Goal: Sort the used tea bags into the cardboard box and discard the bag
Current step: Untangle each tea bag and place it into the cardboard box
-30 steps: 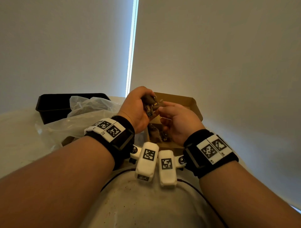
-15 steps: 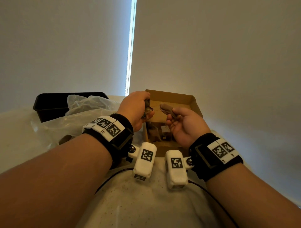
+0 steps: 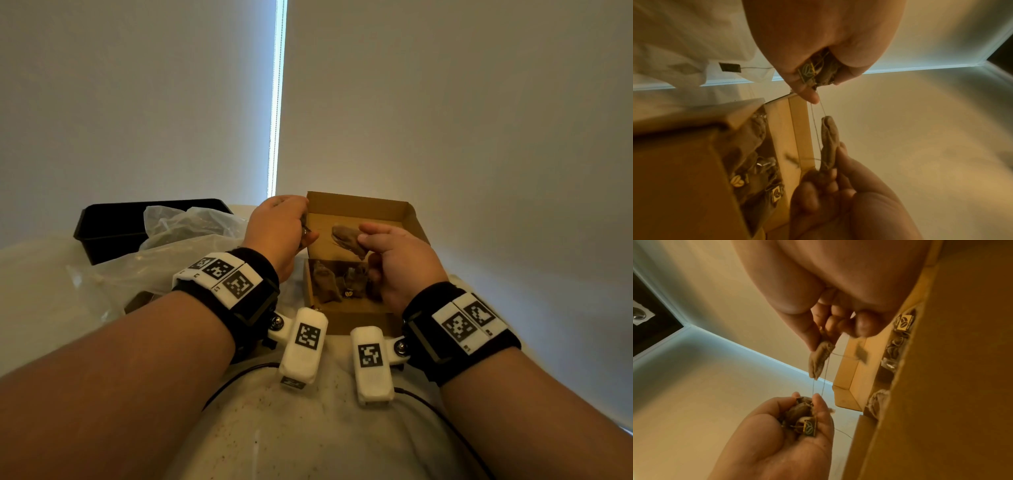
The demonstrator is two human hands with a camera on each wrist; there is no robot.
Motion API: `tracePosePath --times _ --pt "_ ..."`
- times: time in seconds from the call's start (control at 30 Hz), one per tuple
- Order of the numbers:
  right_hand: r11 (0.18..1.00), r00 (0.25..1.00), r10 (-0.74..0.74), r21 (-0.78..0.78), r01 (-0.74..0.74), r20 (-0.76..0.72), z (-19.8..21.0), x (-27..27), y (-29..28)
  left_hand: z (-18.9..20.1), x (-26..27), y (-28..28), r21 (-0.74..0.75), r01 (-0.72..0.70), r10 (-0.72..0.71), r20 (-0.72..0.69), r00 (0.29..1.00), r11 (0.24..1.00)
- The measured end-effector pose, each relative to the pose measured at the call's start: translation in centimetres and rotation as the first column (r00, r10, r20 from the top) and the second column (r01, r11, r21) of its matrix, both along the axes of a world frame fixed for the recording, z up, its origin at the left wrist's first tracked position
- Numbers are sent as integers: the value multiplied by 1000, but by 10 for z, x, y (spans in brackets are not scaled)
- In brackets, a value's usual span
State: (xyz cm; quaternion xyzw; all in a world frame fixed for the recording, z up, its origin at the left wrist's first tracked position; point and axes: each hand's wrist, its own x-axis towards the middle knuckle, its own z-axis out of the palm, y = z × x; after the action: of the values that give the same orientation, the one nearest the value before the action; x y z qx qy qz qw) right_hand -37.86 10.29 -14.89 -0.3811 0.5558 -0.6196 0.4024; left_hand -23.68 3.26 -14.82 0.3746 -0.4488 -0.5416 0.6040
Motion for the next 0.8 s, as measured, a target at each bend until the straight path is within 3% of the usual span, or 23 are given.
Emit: tracePosePath --times 0.13,0.27,0.57,0.8 --pt "994 976 111 -39 -105 186 3 3 0 3 -1 5 26 20 -21 37 999 999" --pt "971 910 211 30 -237 357 2 9 3 4 0 6 18 5 -5 36 999 1000" --pt "923 853 290 110 -370 435 2 5 7 9 4 9 -17 -43 43 -17 999 999" --pt "905 836 401 -22 -424 375 6 3 9 5 5 5 -27 -91 92 17 996 995"
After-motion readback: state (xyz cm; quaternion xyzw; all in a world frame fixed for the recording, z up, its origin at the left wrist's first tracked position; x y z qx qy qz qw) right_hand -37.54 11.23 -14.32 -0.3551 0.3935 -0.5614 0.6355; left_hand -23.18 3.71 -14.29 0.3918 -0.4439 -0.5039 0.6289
